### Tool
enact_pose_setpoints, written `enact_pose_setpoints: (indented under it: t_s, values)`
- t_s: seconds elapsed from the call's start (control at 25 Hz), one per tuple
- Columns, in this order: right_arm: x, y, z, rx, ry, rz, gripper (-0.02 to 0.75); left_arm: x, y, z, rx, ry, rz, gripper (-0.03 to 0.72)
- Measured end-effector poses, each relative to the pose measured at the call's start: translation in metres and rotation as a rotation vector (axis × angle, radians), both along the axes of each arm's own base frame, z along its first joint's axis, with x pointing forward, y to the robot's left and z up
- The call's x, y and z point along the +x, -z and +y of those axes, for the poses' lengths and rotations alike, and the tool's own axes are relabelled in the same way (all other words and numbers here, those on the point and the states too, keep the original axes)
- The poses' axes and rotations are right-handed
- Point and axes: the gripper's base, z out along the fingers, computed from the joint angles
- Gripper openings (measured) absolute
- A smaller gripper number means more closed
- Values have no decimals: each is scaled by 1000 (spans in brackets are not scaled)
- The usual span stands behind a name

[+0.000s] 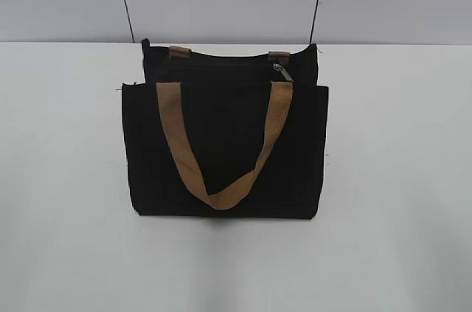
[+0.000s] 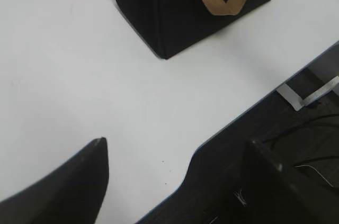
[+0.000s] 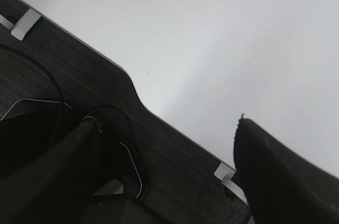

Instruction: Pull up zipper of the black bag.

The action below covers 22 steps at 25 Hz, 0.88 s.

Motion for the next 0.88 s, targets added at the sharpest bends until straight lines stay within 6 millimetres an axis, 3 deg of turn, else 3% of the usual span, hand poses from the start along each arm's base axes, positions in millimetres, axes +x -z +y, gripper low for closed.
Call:
enact_pose_setpoints:
  t_s: [0.64,0.88]
  values:
    - [0,0,0,1,1,-3,596,-3,1,-3,11,70,-3,536]
    - [-8,-3,-9,33,148,-87,596,-8,0,7,-26,-130,-47,535]
